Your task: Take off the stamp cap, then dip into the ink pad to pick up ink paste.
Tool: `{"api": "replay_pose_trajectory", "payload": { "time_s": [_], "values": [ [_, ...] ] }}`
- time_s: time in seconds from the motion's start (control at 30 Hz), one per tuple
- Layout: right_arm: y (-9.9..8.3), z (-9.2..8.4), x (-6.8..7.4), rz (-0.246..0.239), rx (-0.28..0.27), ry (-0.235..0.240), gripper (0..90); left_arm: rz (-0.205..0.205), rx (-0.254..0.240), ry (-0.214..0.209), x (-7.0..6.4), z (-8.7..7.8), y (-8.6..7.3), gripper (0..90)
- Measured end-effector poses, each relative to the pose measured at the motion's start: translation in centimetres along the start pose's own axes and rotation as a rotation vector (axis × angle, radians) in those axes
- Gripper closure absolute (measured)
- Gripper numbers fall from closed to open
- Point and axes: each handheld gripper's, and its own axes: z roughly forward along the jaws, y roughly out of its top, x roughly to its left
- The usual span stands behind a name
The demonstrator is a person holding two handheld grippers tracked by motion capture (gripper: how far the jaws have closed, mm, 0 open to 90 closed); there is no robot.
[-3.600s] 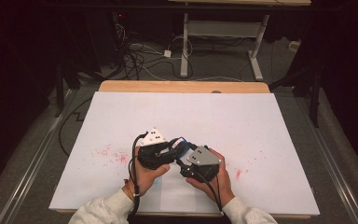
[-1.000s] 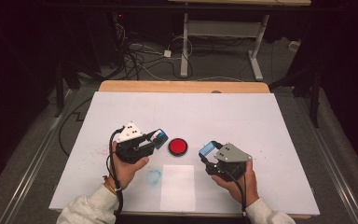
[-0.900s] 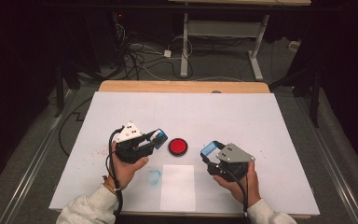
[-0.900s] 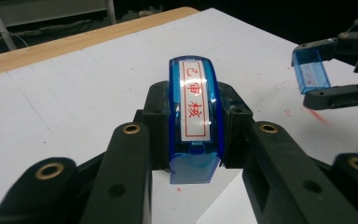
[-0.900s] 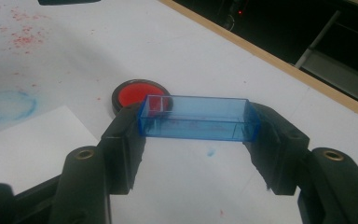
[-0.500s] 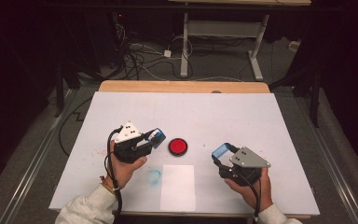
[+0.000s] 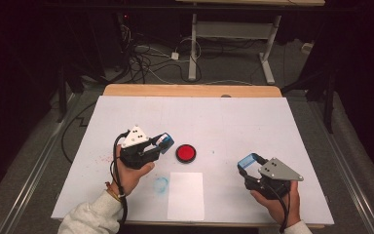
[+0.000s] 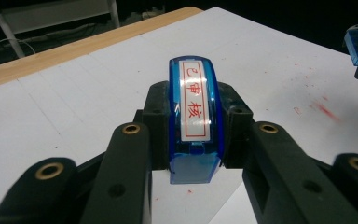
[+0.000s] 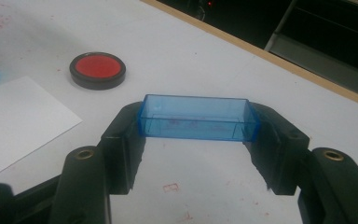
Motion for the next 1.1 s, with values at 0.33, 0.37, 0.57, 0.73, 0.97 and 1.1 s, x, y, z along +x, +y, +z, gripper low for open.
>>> {"api": "replay_pose_trajectory", "payload": {
  "time_s": [0.33, 0.37, 0.57, 0.73, 0.97, 1.1],
  "values": [
    [-0.4, 0.1, 0.2, 0.005, 0.011, 0.017, 40.6, 0.013, 0.026, -0.032, -0.7, 1.0, 0.2, 68.3],
    [-0.4, 0.2, 0.1, 0.013, 0.004, 0.023, 40.6, 0.018, 0.030, -0.040, -0.7, 1.2, 0.4, 68.3],
    [-0.5, 0.2, 0.0, 0.020, 0.000, 0.031, 40.6, 0.051, 0.051, -0.067, -1.2, 2.4, 1.0, 68.3],
    [-0.5, 0.3, 0.3, 0.008, 0.007, 0.042, 40.6, 0.063, 0.084, -0.087, -1.1, 3.8, 1.2, 68.3],
    [-0.8, 0.1, 0.5, -0.006, 0.017, 0.044, 40.5, 0.072, 0.131, -0.092, -0.7, 5.8, 1.2, 68.3],
    [-0.8, 0.1, 0.6, -0.008, 0.021, 0.044, 40.5, 0.057, 0.151, -0.097, -0.2, 7.0, 0.8, 68.3]
  ]
}}
